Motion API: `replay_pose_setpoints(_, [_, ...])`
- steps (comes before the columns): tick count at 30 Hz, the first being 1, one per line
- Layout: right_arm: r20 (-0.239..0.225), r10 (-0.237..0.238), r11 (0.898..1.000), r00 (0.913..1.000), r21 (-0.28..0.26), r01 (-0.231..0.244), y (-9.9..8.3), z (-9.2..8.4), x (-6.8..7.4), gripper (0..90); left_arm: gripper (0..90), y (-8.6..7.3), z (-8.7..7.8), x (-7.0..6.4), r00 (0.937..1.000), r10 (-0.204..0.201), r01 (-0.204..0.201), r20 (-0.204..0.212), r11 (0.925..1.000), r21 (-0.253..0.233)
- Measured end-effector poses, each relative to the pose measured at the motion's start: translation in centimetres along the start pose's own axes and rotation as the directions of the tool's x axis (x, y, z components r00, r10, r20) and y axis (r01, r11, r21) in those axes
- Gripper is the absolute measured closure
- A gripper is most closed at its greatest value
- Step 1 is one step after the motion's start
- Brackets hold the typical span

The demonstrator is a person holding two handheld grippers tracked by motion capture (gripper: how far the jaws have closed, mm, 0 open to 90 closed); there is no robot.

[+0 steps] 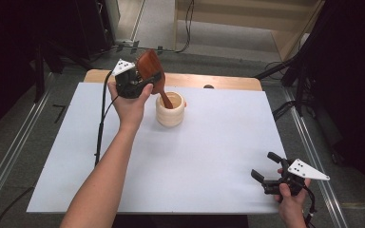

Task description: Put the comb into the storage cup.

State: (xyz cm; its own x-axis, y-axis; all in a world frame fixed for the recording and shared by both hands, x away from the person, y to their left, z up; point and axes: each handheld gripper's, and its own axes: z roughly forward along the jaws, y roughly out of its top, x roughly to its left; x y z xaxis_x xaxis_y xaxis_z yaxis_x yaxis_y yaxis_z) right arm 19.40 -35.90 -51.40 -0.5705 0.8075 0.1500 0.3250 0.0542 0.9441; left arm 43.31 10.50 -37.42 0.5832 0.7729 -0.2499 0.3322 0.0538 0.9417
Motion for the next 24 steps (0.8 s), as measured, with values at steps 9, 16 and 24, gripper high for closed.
replay_pose_setpoints(9, [-0.001,0.003,1.000,1.0000,0.001,-0.003,0.0,0.0,0.0,0.0,55.9,-1.2,0.9,0.0,0.9998,-0.013,0.013,-0.012,0.9999,0.011])
replay_pose_setpoints(16, [-0.001,0.006,1.000,1.0000,0.001,-0.006,0.0,0.0,0.0,0.0,55.9,-2.2,1.7,0.1,0.9992,-0.032,0.033,-0.024,0.9993,0.018])
replay_pose_setpoints(24, [-0.001,0.009,1.000,1.0000,-0.001,-0.009,0.0,0.0,-0.1,0.0,55.8,-3.4,2.2,0.0,0.9972,-0.061,0.061,-0.043,0.9981,0.012])
